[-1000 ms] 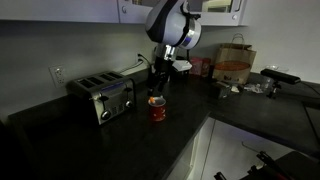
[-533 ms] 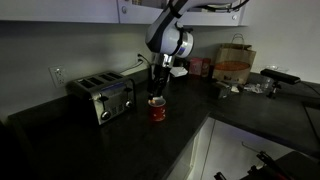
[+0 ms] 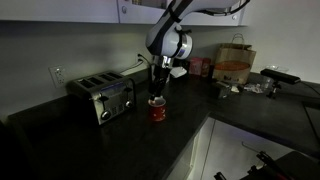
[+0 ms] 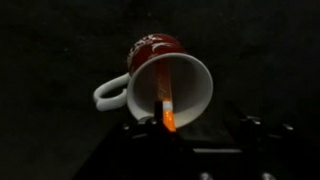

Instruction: Pick up the pen from the mug cup and put it on the table.

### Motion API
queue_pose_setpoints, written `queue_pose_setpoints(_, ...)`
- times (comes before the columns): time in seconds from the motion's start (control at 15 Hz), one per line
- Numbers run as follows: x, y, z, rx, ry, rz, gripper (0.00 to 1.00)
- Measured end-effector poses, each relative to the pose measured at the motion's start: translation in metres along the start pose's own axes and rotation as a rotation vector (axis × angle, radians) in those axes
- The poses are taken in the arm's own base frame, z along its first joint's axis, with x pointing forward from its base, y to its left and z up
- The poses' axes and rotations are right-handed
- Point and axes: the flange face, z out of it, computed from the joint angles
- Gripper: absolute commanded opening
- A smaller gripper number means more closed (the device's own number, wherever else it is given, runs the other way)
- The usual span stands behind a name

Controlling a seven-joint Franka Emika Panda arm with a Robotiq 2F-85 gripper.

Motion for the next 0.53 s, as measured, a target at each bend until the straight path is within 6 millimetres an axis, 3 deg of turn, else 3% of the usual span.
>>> queue_pose_setpoints(0.2, -0.003, 0.004, 0.005, 0.004, -0.005, 0.009, 0.64)
queue_pose_setpoints(0.4, -0.006, 0.012, 0.015, 0.012, -0.012, 0.022, 0.46)
queue_pose_setpoints(0.53, -0.007, 0.017, 0.021, 0.016, -0.015, 0.028, 0.48)
